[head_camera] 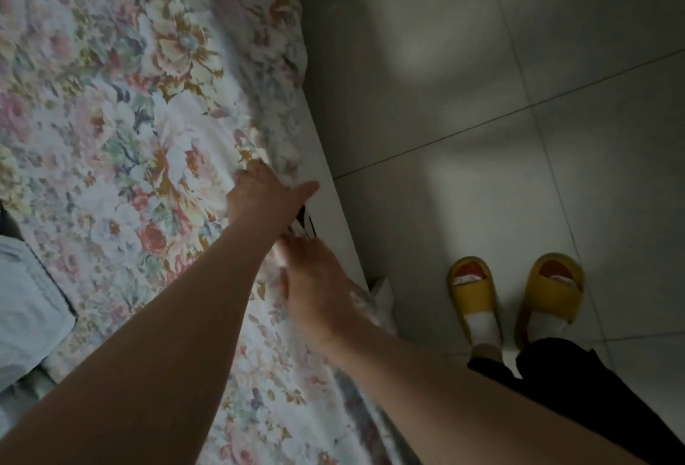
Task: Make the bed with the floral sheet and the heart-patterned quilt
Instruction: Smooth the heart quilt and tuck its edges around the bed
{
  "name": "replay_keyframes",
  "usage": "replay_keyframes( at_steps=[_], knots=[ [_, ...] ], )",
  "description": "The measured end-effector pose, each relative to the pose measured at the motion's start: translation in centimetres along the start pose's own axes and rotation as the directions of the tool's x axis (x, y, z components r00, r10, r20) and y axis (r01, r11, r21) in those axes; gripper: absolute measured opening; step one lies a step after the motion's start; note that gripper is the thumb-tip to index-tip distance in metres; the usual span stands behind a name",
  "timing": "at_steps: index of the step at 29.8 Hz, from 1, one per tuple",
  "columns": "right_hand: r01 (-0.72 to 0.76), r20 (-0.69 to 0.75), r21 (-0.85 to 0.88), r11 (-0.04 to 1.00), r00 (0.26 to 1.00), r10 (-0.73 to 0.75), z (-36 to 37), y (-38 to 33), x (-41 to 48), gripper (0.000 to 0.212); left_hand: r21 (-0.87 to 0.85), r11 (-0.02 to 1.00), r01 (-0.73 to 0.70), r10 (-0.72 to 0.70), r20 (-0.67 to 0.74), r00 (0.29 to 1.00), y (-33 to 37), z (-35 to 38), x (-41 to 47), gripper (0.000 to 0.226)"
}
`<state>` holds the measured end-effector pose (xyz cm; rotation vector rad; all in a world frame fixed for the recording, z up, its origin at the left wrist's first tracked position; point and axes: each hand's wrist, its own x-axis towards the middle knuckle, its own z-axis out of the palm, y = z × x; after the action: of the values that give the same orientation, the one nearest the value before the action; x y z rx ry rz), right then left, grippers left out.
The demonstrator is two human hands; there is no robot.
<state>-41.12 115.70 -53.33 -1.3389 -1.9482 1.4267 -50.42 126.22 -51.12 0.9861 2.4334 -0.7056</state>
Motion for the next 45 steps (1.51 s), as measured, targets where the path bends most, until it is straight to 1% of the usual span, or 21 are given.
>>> replay_keyframes(
  at_steps=[3,5,7,9,11,13,15,17,20,22,24,27,29,31,32,34,36,37,39,41,45],
  knots=[
    [0.09,0.052,-0.013,0.996,0.995,-0.09,0.4,-2.3,-1.8,0.049,-0.167,0.985,0.04,-0.048,-0.048,0.998,-1.5,-0.4,1.0,0.025],
    [0.084,-0.012,-0.034,0.996,0.996,-0.085,0.5,-1.9,-1.7,0.048,-0.361,0.923,0.132,-0.138,0.008,0.99,-3.2,-0.5,1.6,0.011],
    [0.042,-0.112,-0.065,0.997,0.992,-0.049,0.6,-0.9,-0.8,0.042,-0.553,0.806,0.211,-0.196,0.087,0.977,-4.8,-0.7,1.9,0.016],
    [-0.089,-0.14,-0.063,0.994,0.987,0.079,0.6,0.3,0.4,0.033,-0.657,0.718,0.228,-0.197,0.122,0.973,-5.5,-0.4,1.9,0.024],
    [-0.227,-0.027,0.047,0.973,0.973,0.229,0.2,0.5,1.6,0.045,-0.697,0.69,0.195,-0.168,0.108,0.98,-6.0,-0.3,1.4,0.025],
    [-0.322,0.131,0.109,0.941,0.943,0.307,-0.2,0.6,2.5,0.057,-0.718,0.677,0.161,-0.151,0.079,0.985,-6.1,0.0,1.0,0.026],
    [-0.325,0.194,0.074,0.943,0.932,0.306,-0.5,0.7,3.1,0.052,-0.747,0.649,0.147,-0.152,0.062,0.986,-6.0,0.1,0.4,0.036],
    [-0.328,0.189,0.083,0.941,0.932,0.309,-1.1,0.2,3.1,0.034,-0.772,0.619,0.146,-0.172,0.048,0.984,-5.7,0.2,0.2,0.048],
    [-0.286,0.016,0.058,0.957,0.958,0.285,-2.2,-0.3,2.5,0.015,-0.762,0.632,0.14,-0.195,0.019,0.981,-5.1,-0.4,-0.8,0.06],
    [-0.355,-0.138,0.048,0.934,0.923,0.358,-3.6,0.1,2.2,0.017,-0.762,0.636,0.121,-0.15,0.031,0.988,-4.7,-0.3,-1.3,0.069],
    [-0.444,-0.312,0.153,0.883,0.826,0.47,-6.1,0.9,2.3,0.015,-0.725,0.686,0.057,-0.061,0.021,0.998,-4.1,-0.4,-2.0,0.069],
    [-0.428,-0.543,0.296,0.854,0.66,0.519,-9.4,2.3,3.1,0.014,-0.653,0.755,-0.054,0.05,-0.024,0.998,-2.7,-0.2,-2.6,0.044],
    [-0.36,-0.627,0.282,0.889,0.633,0.455,-10.2,2.6,3.6,0.014,-0.499,0.84,-0.213,0.193,-0.092,0.977,-2.2,0.3,-2.6,0.049],
    [-0.367,-0.67,0.129,0.921,0.652,0.354,-10.0,2.4,3.6,0.012,-0.139,0.917,-0.373,0.369,-0.053,0.928,-2.1,1.3,-2.6,0.046],
    [-0.394,-0.65,0.035,0.919,0.689,0.32,-9.5,2.5,3.4,0.012,0.052,0.906,-0.42,0.419,0.02,0.908,-2.1,1.7,-2.8,0.043],
    [-0.464,-0.493,-0.153,0.873,0.801,0.339,-7.4,3.0,2.6,0.04,0.314,0.814,-0.488,0.468,0.141,0.872,-2.3,2.5,-3.1,0.043],
    [-0.442,-0.262,-0.306,0.843,0.89,0.372,-5.8,3.5,1.6,0.075,0.433,0.731,-0.527,0.502,0.182,0.846,-2.6,3.1,-3.5,0.05],
    [-0.423,-0.166,-0.355,0.834,0.906,0.39,-5.5,3.8,1.1,0.081,0.471,0.696,-0.542,0.514,0.2,0.834,-2.7,3.1,-3.8,0.052],
    [-0.379,0.043,-0.349,0.857,0.907,0.418,-5.3,4.4,0.5,0.073,0.52,0.654,-0.55,0.529,0.205,0.823,-2.9,3.1,-4.0,0.054],
    [-0.374,0.22,-0.301,0.877,0.868,0.445,-5.9,4.4,-0.4,0.066,0.549,0.632,-0.547,0.537,0.199,0.82,-3.1,2.8,-4.7,0.056],
    [-0.325,0.31,-0.281,0.903,0.86,0.406,-6.6,3.9,-1.3,0.072,0.537,0.643,-0.547,0.531,0.202,0.823,-3.1,1.9,-5.6,0.065]
  ],
)
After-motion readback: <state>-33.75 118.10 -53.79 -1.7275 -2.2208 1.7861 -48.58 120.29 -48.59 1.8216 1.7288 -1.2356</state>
